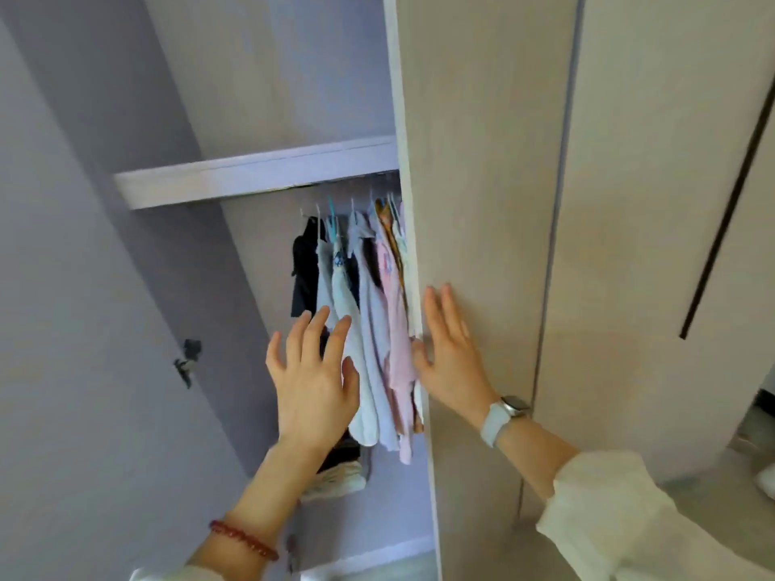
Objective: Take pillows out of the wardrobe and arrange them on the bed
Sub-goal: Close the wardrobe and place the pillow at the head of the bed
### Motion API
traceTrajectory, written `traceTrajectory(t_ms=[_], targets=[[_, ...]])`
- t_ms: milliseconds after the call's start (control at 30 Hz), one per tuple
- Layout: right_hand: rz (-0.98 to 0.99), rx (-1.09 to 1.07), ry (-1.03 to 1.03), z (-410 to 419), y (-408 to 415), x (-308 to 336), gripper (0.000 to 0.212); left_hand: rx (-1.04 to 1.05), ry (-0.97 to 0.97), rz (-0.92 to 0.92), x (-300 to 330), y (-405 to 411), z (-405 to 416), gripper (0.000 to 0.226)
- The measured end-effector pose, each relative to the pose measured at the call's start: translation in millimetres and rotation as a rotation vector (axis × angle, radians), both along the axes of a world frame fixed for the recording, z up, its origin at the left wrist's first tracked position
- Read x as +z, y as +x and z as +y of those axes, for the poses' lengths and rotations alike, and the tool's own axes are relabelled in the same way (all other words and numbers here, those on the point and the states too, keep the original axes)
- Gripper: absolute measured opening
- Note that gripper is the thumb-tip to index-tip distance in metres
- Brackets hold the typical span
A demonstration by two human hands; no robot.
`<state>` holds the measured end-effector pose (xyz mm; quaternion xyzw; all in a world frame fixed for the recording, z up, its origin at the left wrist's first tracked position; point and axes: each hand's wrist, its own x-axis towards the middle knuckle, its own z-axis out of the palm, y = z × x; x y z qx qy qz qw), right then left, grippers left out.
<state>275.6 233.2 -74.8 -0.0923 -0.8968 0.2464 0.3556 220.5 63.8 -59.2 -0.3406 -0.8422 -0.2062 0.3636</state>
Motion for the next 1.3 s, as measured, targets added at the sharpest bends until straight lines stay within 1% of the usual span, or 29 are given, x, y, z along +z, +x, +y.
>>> traceTrajectory(t_ms=[67, 133, 233, 333, 433, 500, 600, 733, 867, 1000, 1100, 1300], targets=[[-0.113, 0.012, 0.013, -7.9, -31.1, 12.2, 0.068, 0.134, 0.014, 0.067, 7.4, -4.5, -38.7, 0.045], [-0.189, -0.016, -0.016, -16.6, -56.0, 21.3, 0.071, 0.252, 0.032, 0.156, 14.3, -3.9, -75.1, 0.046], [-0.187, -0.042, -0.096, -42.9, -80.6, 29.2, 0.073, 0.409, 0.072, 0.255, 22.7, -1.6, -125.6, 0.047], [-0.143, -0.046, -0.185, -73.7, -92.8, 32.8, 0.072, 0.593, 0.135, 0.226, 23.4, 0.9, -169.8, 0.056], [-0.084, -0.099, -0.188, -86.1, -100.8, 30.3, 0.074, 0.748, 0.213, 0.158, 16.7, 2.4, -201.4, 0.072], [-0.062, -0.106, -0.184, -84.7, -104.7, 26.8, 0.075, 0.804, 0.278, 0.111, 12.3, 1.6, -214.6, 0.079], [-0.064, -0.087, -0.159, -78.0, -110.4, 23.5, 0.076, 0.785, 0.446, 0.014, 10.5, -4.6, -221.4, 0.089], [-0.084, -0.050, -0.123, -69.2, -116.6, 21.0, 0.073, 0.750, 0.524, 0.010, 10.4, -10.1, -216.3, 0.090], [-0.112, -0.028, -0.119, -67.3, -123.3, 17.7, 0.072, 0.743, 0.483, 0.050, 3.2, -5.8, -204.8, 0.084], [-0.120, -0.008, -0.143, -67.8, -129.0, 17.8, 0.073, 0.686, 0.422, 0.067, -3.9, 4.0, -180.0, 0.079], [-0.132, 0.019, -0.145, -66.4, -131.4, 18.9, 0.071, 0.619, 0.392, 0.093, -10.4, 10.1, -156.9, 0.077], [-0.137, 0.051, -0.165, -51.7, -123.6, 17.9, 0.069, 0.437, 0.295, 0.142, -20.2, 17.1, -107.3, 0.067]])
